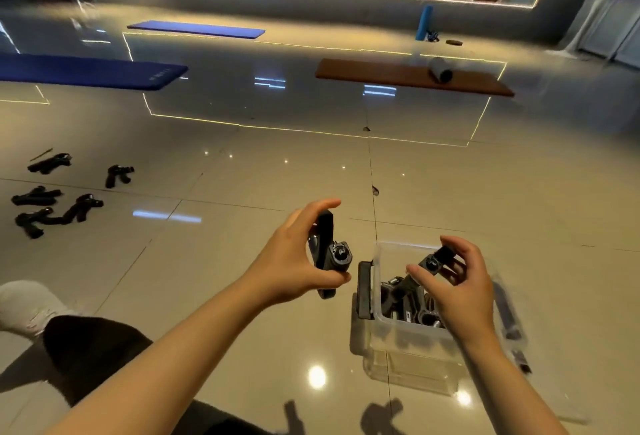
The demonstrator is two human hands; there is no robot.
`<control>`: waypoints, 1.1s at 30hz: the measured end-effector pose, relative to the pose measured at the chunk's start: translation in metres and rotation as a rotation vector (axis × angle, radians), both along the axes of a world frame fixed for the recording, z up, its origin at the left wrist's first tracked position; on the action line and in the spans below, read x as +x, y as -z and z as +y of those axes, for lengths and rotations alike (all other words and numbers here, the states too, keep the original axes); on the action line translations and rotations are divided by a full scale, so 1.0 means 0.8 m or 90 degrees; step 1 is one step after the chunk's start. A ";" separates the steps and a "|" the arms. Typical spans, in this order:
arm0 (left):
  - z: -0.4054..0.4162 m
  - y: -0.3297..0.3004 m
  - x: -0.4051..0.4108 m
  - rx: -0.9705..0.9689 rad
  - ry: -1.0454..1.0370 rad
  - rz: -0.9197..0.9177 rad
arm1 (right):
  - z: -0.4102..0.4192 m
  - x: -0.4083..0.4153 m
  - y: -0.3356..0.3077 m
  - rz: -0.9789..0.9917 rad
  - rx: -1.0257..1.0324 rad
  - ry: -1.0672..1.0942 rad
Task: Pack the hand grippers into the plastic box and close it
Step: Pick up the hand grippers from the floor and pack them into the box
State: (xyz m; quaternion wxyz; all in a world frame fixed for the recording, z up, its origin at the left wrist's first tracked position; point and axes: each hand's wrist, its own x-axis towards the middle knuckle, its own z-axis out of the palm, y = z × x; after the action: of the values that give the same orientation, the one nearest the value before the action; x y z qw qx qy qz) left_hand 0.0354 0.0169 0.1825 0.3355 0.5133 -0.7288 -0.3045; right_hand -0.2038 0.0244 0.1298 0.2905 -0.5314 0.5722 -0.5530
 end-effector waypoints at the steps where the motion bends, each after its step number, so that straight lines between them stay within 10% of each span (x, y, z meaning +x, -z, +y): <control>1: 0.007 0.000 -0.012 0.001 0.015 -0.011 | 0.004 -0.010 0.001 -0.011 -0.001 0.012; 33: -0.050 0.047 -0.109 0.054 0.022 -0.172 | -0.077 -0.139 0.071 0.038 0.185 -0.009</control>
State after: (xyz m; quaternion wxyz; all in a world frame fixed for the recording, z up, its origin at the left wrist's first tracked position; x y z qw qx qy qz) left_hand -0.0521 -0.0231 0.1445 0.2070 0.5511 -0.7623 -0.2691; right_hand -0.3148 -0.0371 0.0728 0.3513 -0.5041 0.6509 -0.4459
